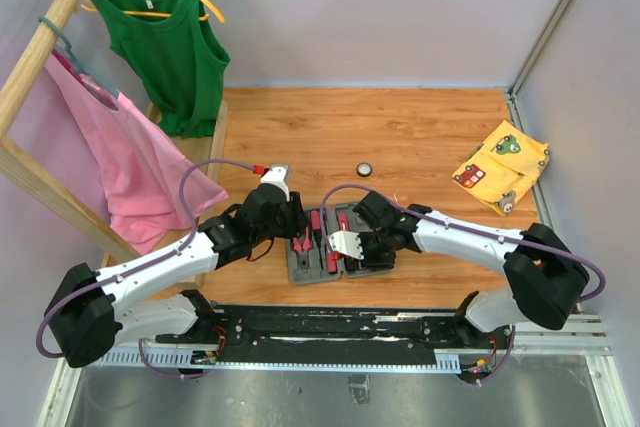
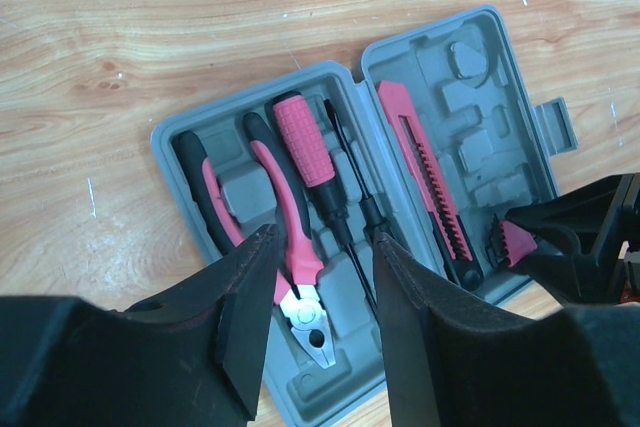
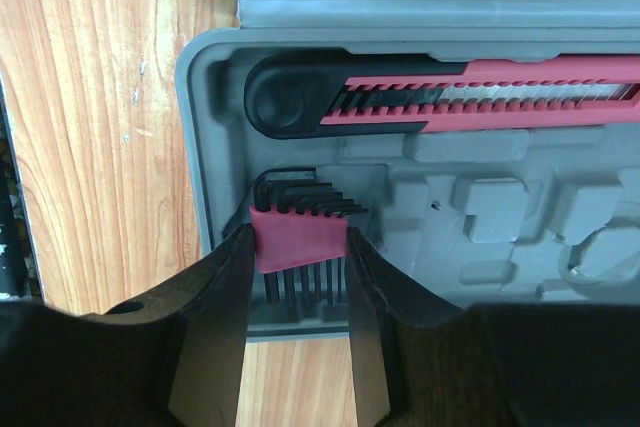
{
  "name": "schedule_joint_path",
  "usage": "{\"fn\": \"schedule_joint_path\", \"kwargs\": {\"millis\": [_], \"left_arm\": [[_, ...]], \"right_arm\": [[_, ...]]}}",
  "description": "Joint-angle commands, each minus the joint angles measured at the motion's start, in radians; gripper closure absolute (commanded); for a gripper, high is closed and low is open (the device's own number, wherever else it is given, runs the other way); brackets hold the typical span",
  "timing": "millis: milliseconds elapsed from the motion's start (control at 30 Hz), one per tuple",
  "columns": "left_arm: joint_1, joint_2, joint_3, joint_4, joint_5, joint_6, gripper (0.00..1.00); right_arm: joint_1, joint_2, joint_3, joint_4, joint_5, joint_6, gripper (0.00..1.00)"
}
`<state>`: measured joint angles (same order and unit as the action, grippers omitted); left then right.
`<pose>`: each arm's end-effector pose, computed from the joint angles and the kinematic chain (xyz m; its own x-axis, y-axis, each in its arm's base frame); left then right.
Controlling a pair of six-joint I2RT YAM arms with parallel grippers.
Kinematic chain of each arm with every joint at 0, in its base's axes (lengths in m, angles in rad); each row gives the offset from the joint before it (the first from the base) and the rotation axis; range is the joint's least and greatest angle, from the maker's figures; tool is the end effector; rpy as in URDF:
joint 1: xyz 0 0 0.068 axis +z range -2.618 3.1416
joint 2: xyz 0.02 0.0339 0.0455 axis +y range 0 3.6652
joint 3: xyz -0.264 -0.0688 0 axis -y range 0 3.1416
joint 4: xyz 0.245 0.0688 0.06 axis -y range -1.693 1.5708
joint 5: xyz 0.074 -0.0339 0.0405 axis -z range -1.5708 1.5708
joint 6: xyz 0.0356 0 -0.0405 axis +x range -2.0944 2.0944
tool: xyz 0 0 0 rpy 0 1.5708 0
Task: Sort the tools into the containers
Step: Place the engineering item in the storage box.
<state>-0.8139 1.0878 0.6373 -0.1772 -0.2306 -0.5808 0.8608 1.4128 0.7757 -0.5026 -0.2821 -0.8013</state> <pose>0.1652 -0.1631 0.2308 -0.6558 -0.0837 -0.7503 0.2642 0.9056 -0.3319 0.1595 0.2008 0.1784 0.1656 -0.8657 -0.4724 -0.9849 -0.1206 -0.1242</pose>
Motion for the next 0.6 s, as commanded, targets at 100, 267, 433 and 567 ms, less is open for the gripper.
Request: {"fn": "schedule_joint_path", "kwargs": {"millis": [100, 267, 433, 567], "left_arm": [[0.004, -0.015, -0.017, 0.012, -0.011, 0.0, 0.53], [0.004, -0.019, -0.019, 0.01, -0.012, 0.002, 0.53], [0.004, -0.026, -0.026, 0.01, -0.014, 0.005, 0.53], [0.004, -0.029, -0.03, 0.011, -0.015, 0.004, 0.53]], "right_arm": [[0.011, 0.029, 0.027, 0.0, 0.022, -0.017, 0.66], [0.012, 0.056, 0.028, 0.001, 0.029, -0.006, 0.61], [0.011, 0.053, 0.027, 0.003, 0.035, -0.001, 0.57], [0.011, 0.043, 0.028, 0.008, 0.038, 0.003, 0.53]]}}
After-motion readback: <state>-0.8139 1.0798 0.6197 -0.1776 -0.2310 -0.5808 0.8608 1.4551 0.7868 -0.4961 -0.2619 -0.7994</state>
